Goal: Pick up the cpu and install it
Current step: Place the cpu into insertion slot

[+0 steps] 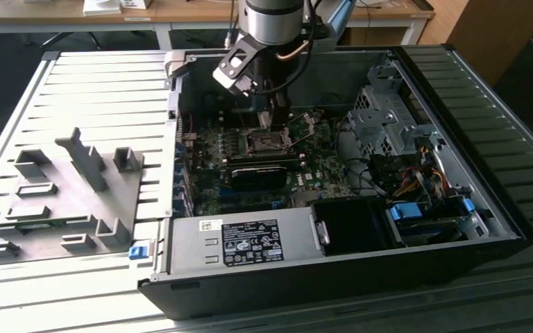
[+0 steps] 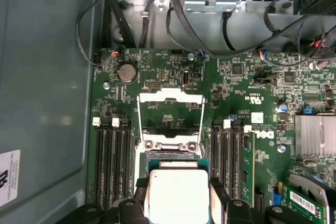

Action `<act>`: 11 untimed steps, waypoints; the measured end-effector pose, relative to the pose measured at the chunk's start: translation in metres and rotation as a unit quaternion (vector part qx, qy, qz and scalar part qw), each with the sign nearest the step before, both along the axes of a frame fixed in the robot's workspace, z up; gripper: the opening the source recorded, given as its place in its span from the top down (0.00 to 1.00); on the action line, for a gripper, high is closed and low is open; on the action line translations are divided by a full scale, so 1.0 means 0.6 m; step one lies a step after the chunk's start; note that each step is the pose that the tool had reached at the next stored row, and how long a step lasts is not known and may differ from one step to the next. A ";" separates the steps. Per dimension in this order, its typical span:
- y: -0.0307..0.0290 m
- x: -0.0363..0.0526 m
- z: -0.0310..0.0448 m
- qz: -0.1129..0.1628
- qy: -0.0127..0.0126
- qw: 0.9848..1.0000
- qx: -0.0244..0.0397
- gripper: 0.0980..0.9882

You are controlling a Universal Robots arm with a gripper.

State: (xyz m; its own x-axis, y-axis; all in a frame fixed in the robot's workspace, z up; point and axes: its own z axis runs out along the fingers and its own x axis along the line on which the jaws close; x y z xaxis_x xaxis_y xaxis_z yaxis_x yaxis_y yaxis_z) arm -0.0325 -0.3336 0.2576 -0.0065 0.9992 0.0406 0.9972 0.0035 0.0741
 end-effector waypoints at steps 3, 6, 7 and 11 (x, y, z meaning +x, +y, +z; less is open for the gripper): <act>0.0004 -0.001 -0.009 0.000 0.000 1.000 0.000 0.51; 0.0030 -0.001 -0.018 0.000 0.000 1.000 0.000 0.51; 0.0044 -0.001 -0.021 0.000 0.000 1.000 0.000 0.51; 0.0065 -0.002 -0.032 0.000 0.000 1.000 0.000 0.51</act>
State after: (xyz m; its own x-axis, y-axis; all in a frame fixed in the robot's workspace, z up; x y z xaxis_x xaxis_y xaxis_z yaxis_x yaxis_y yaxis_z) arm -0.0336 -0.3296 0.2386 -0.0064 0.9992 0.0404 0.9973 0.0034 0.0740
